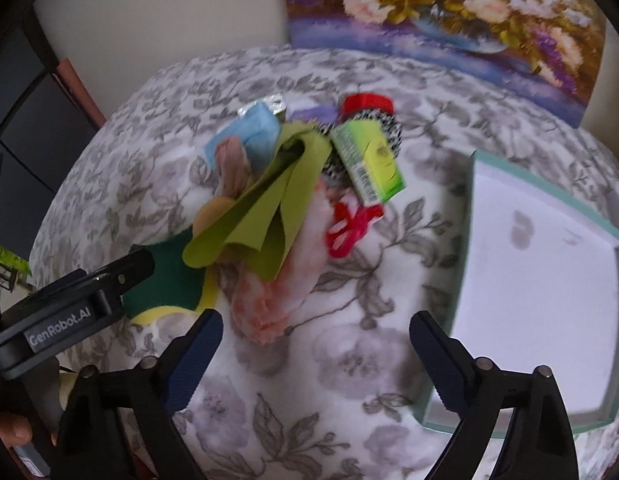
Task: Organize soft objects
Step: 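Grasp the green-yellow sponge with the left tool while the right tool grasps the pink fluffy towel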
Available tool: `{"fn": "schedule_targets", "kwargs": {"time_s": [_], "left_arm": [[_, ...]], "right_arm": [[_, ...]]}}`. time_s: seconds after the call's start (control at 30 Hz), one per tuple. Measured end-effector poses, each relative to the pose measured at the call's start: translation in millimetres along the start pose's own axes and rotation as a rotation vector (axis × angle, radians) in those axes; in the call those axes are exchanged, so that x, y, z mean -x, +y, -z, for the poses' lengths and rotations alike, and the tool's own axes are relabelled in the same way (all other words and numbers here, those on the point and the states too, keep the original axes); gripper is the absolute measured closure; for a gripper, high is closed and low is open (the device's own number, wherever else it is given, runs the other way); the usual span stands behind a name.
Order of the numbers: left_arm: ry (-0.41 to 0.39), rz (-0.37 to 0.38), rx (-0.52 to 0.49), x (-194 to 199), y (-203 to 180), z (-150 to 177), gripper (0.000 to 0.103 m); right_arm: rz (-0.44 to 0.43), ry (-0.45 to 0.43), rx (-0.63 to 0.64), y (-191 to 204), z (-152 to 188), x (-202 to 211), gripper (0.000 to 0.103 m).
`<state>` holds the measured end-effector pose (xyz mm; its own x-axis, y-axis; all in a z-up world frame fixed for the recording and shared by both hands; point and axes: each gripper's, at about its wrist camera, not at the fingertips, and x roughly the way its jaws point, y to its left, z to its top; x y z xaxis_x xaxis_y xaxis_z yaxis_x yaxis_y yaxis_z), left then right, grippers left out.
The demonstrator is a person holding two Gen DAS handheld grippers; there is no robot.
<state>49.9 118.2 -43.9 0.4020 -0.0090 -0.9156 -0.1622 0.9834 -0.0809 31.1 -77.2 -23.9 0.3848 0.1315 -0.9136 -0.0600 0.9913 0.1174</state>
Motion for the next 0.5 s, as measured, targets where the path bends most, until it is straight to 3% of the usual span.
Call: {"fn": "schedule_targets", "kwargs": {"time_s": [0.17,0.3,0.4,0.5], "left_arm": [[0.057,0.01,0.095,-17,24,0,0.0],[0.107,0.04,0.159,-32,37,5,0.001],[0.136,0.087,0.203,-39,44,11,0.007],[0.137,0.128,0.22,-39,45,13,0.011]], "right_arm": [[-0.023,0.013,0.002,4,1,-9,0.017],[-0.038,0.035,0.023,11,3,-15,0.032],[-0.049,0.049,0.028,14,4,-20,0.048],[-0.049,0.055,0.027,14,5,-22,0.056]]}}
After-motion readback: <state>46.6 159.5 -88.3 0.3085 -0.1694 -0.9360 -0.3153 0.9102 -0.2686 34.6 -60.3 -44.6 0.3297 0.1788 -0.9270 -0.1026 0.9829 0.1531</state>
